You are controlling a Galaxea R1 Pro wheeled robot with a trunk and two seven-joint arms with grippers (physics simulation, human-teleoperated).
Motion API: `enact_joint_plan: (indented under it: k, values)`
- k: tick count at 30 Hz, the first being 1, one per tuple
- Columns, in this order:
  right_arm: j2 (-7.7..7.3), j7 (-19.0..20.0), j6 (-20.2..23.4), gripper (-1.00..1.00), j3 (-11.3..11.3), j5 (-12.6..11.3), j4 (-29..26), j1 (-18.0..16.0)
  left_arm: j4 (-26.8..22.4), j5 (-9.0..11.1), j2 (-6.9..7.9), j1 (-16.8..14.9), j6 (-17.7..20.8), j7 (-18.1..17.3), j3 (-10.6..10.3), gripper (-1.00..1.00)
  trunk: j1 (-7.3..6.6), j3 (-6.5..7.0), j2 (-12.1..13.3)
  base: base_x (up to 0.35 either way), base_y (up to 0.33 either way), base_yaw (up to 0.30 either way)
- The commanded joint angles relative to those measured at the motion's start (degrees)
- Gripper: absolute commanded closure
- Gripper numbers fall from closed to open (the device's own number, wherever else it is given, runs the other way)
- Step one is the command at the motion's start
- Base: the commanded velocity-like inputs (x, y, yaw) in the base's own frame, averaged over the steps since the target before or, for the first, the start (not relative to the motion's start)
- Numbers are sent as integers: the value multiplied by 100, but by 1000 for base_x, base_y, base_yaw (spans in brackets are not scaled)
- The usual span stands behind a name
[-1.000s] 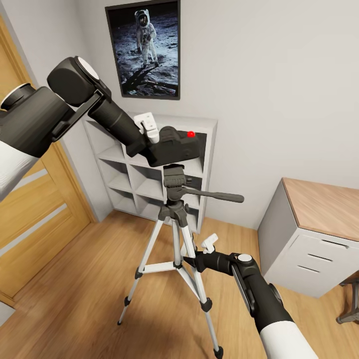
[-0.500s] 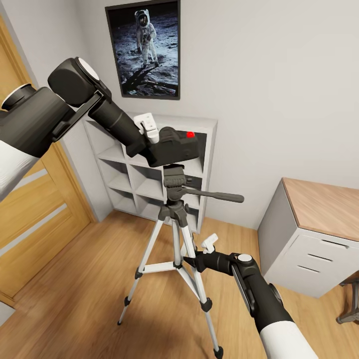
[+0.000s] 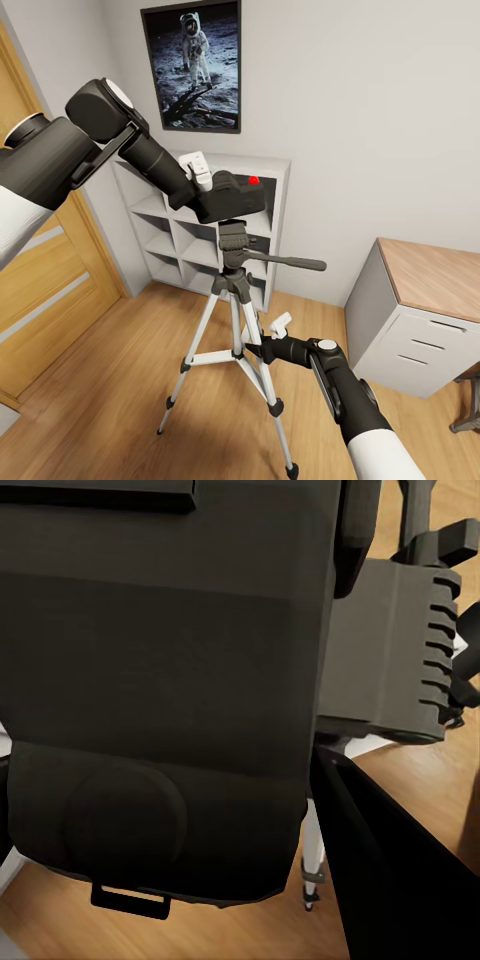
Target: Attach the digital camera to the camera tripod in the bedroom.
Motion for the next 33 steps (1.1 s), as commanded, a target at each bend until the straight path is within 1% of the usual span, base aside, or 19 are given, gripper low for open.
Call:
enact_joint_plan:
  k: [1, 12, 15, 17, 18, 19, 22, 23, 33]
  values:
    - [3, 24, -5, 100, -5, 206, -4, -6, 8, -40, 3, -10, 47, -65, -7, 100, 4, -13, -11, 0, 0, 0]
    - [3, 22, -5, 100, -5, 206, -4, -4, 24, -38, -4, -10, 47, -69, -37, 100, 4, -13, -11, 0, 0, 0]
    - [3, 24, -5, 100, -5, 206, -4, -3, 26, -38, -4, -10, 47, -69, -118, 100, 4, -13, -11, 0, 0, 0]
    - [3, 24, -5, 100, -5, 206, -4, -3, 26, -38, -4, -10, 47, -69, -118, 100, 4, -13, -11, 0, 0, 0]
    - [3, 23, -7, 100, -5, 206, -4, -3, 25, -38, -3, -10, 47, -69, -145, 100, 4, -13, -11, 0, 0, 0]
    - [3, 24, -6, 100, -5, 206, -4, -6, 27, -38, -3, -10, 47, -69, -216, 100, 4, -13, -11, 0, 0, 0]
    - [3, 23, -5, 100, -5, 206, -4, -6, 26, -33, -4, -10, 47, -69, -295, 100, 4, -13, -11, 0, 0, 0]
    - [3, 24, -5, 100, -5, 206, -4, -3, 18, -27, -5, -10, 47, -69, -349, -100, 4, -13, -11, 0, 0, 0]
    - [3, 25, -7, 100, -5, 206, -4, -5, 7, -21, -6, -10, 47, -69, -350, -100, 4, -13, -11, 0, 0, 0]
